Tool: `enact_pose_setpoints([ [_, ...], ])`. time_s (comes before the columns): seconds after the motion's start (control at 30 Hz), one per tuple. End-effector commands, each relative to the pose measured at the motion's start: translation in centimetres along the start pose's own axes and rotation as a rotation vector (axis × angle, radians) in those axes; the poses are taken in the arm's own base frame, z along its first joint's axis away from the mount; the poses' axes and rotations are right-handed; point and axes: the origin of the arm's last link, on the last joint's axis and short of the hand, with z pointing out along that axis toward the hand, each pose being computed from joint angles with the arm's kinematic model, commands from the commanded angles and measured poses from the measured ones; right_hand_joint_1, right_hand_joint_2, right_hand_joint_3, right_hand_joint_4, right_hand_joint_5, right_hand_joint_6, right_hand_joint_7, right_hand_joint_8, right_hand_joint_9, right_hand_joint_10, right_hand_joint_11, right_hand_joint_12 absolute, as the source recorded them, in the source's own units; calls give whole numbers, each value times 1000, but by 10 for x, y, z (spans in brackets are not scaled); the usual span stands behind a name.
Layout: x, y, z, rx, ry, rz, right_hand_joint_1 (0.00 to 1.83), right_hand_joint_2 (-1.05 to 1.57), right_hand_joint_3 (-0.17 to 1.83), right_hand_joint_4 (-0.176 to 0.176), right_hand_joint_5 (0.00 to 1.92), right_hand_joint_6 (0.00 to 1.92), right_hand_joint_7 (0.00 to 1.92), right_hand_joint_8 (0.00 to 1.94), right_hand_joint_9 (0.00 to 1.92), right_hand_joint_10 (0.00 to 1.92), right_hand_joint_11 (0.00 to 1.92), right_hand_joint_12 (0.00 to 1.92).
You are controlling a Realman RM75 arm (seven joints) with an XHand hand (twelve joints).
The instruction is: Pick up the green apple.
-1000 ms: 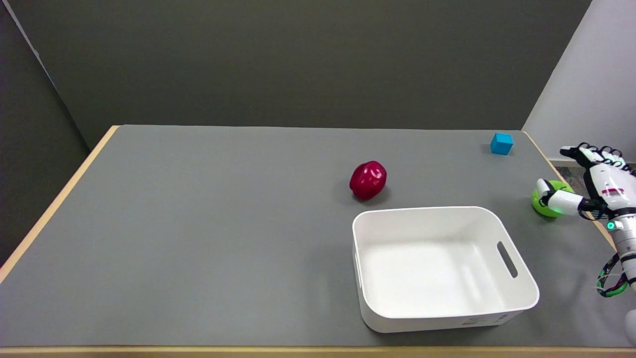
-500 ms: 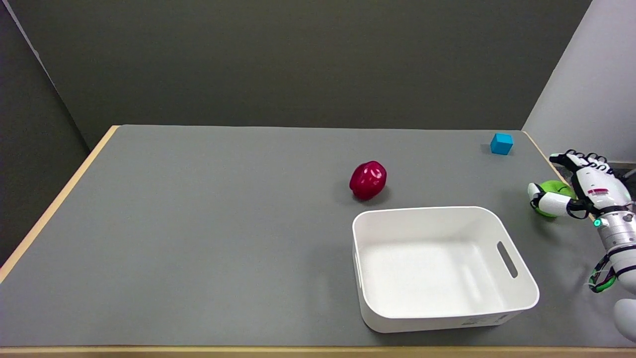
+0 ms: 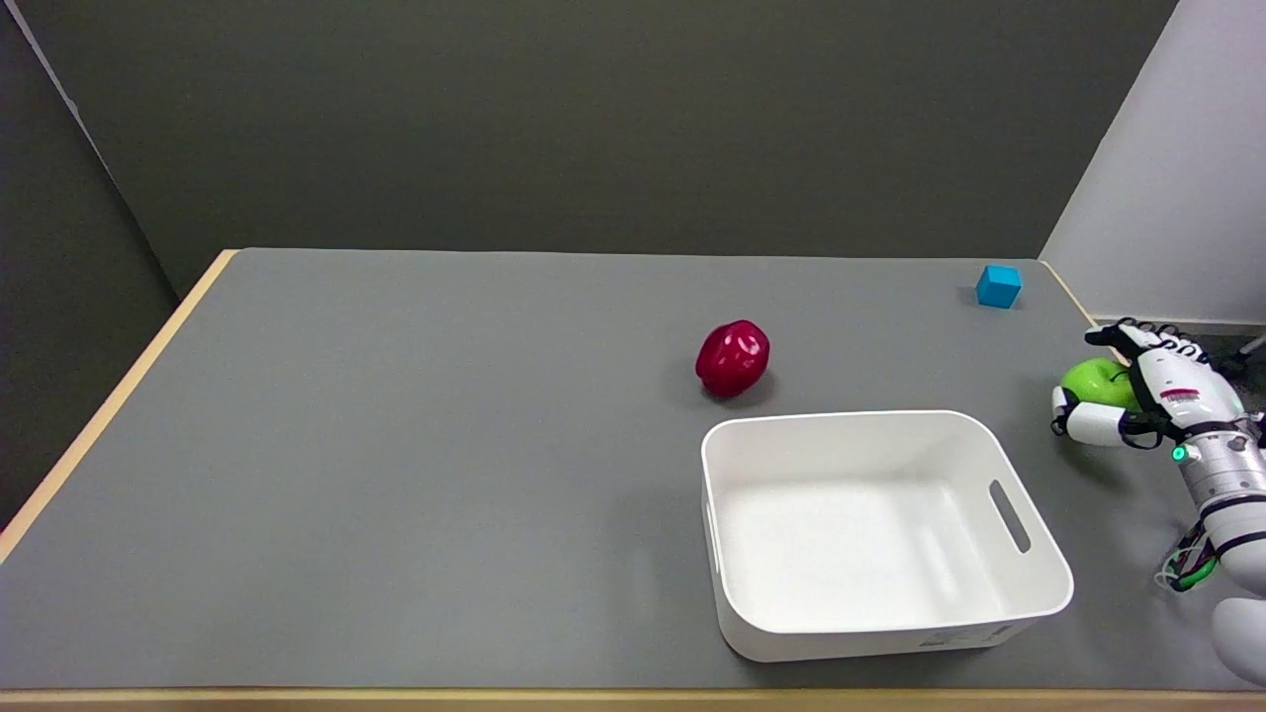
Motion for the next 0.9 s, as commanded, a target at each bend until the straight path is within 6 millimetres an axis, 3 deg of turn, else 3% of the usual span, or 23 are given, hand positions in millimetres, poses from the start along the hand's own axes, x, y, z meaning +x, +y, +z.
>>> enact_pose_setpoints([
  [0.03, -14, 5, -6, -19, -43, -7, 825, 681, 969, -25, 315, 621, 288, 424, 178, 765, 74, 1254],
  [0.4, -16, 5, -8, -10, -49, -25, 926, 749, 943, -41, 394, 825, 427, 508, 349, 966, 327, 1565],
  [0.5, -15, 3, -8, 10, -39, -45, 904, 888, 851, -68, 429, 1011, 590, 771, 511, 1160, 448, 1671],
  [0.53, -15, 2, -8, 16, -33, -48, 933, 1091, 503, -88, 511, 1369, 648, 928, 580, 1226, 493, 1710],
  [0.57, -14, 1, -8, 27, -25, -53, 965, 1229, 265, -106, 563, 1607, 689, 1079, 630, 1290, 523, 1745],
  [0.67, -10, -5, -7, 58, 7, -56, 1141, 1218, 281, -172, 491, 1512, 687, 1755, 679, 1590, 489, 1875],
  [0.73, -6, -9, -5, 81, 31, -59, 1101, 1292, 237, -176, 447, 1584, 578, 1892, 654, 1750, 404, 1921],
  [0.8, 0, -14, -5, 106, 64, -56, 1035, 1403, 135, -176, 393, 1818, 416, 1912, 615, 1921, 259, 1921],
  [0.9, 10, -25, -4, 159, 124, -22, 1015, 1441, 95, -176, 372, 1848, 382, 1940, 623, 1921, 240, 1921],
])
